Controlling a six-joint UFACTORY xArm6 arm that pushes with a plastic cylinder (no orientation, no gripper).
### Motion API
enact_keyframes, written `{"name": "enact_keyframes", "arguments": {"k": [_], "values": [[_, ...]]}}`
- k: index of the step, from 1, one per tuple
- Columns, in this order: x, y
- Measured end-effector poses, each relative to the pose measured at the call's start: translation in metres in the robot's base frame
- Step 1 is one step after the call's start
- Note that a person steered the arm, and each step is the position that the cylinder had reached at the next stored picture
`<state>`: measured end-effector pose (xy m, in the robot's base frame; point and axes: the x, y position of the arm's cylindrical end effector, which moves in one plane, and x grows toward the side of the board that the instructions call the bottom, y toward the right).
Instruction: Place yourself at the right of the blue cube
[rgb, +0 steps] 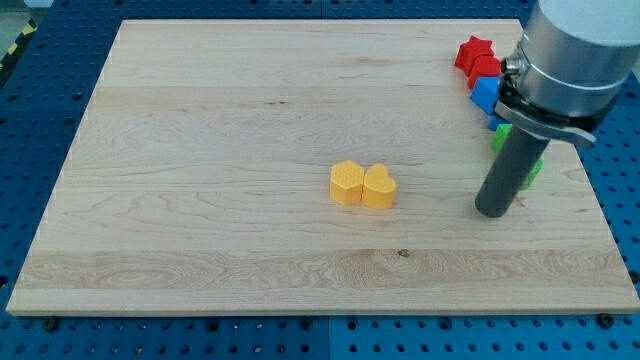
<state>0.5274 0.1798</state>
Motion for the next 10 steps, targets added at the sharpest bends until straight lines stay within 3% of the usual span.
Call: {"name": "enact_keyframes", "arguments": {"k": [1,5,6,8,10], "values": [[0.026,0.026],[0.043,0.162],[0.032,0.166],[-0.045,0.165],[-0.047,0.165]]}}
